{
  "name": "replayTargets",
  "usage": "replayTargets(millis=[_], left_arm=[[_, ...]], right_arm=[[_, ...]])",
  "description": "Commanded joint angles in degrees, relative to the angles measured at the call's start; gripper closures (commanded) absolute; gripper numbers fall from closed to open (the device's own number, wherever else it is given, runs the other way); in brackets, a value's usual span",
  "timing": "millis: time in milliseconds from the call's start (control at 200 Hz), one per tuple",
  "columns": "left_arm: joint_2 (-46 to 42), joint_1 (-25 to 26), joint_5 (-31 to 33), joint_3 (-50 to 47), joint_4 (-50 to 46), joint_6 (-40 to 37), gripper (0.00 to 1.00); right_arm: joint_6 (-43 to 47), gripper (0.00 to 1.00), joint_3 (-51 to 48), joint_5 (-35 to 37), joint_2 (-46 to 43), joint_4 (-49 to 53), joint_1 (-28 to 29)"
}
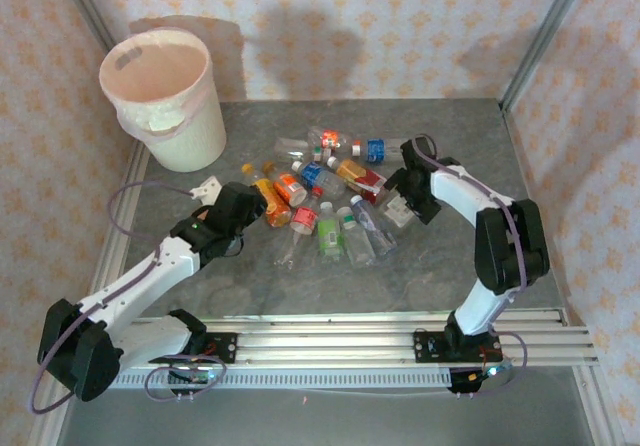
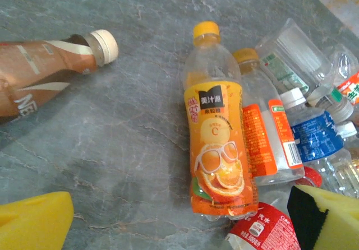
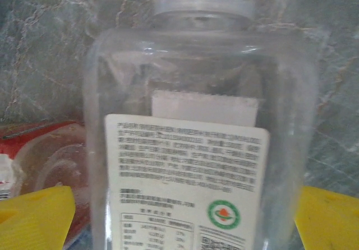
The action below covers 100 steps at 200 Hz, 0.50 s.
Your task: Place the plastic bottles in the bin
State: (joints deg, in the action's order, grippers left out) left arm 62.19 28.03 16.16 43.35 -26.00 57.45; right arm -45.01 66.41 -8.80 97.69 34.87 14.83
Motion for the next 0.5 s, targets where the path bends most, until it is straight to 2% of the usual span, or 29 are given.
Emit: replayTargets(millis=[0,160,495], left_arm=[[-1.21,-0.17,3.94,-1.56,-3.25,1.82,0.00],[-0.12,-0.22,3.90,-1.18,-3.82,1.82,0.00],[4.13,-0.18,2.62,0.38,-3.64,1.35,0.00]], right_arm=[[-0.33,0.01,2.42,0.13,1.06,1.86,0.94],[-2.23,0.01,1.75,1.75,1.89,2.94,1.42],[-3.00,0.01,0.62,-1.84,3.55,1.99,2.09]])
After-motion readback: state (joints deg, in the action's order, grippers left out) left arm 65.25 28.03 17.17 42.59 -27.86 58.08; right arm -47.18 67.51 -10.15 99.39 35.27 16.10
